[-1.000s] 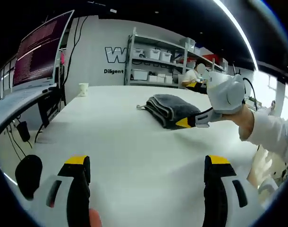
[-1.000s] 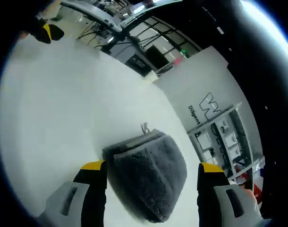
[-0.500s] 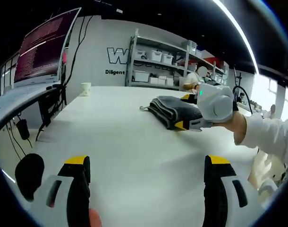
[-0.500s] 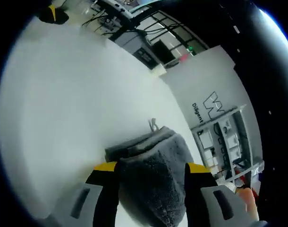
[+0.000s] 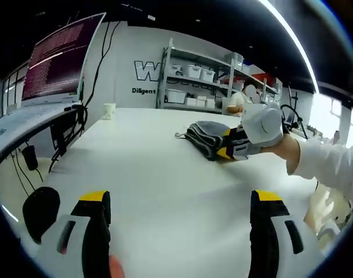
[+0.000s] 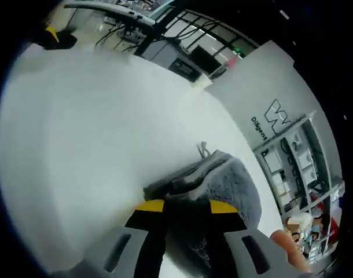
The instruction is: Open the folded towel by lifting each exposed corner and separating the folded layers until the towel lies flat within the target outline without major curled edges
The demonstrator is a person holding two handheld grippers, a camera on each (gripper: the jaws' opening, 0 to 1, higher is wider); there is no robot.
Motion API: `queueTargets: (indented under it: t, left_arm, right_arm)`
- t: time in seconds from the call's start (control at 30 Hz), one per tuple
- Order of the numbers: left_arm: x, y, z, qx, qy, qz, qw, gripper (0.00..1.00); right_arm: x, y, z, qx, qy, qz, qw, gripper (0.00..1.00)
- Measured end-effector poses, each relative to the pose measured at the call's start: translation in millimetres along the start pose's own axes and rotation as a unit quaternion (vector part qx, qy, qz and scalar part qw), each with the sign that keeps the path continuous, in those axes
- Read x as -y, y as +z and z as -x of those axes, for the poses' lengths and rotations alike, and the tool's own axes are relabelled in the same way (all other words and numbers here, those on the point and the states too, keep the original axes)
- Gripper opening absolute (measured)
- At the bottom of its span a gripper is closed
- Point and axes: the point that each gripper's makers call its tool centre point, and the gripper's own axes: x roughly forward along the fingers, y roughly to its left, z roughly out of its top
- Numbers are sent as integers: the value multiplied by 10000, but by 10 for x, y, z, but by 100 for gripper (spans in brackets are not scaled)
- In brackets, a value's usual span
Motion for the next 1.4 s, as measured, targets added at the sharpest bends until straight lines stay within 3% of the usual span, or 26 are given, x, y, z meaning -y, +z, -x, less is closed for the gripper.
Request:
queueTargets:
  t: [0.27, 0.43, 0.6, 0.77, 1.4]
  left_arm:
    - [-16, -21, -5, -37, -3, -1, 10000, 100]
    - [-34, -35, -20, -58, 10, 19, 10000, 100]
    - [-35, -41, -28, -68, 14, 13, 10000, 100]
    - [-14, -56, -41, -91, 6, 10, 10000, 100]
    - [56, -60, -67, -145, -7, -54, 9999, 100]
  right_arm:
    - [65, 31, 70, 193, 353, -923, 9949, 12]
    - [247, 67, 74, 409, 513, -1571, 9854, 8]
    - [377, 76, 89, 575, 588, -1920, 9779, 6]
    - [458, 57, 127, 713, 764, -2429, 9644, 6]
    - [913, -100, 328, 1093, 462, -3334, 9353, 4]
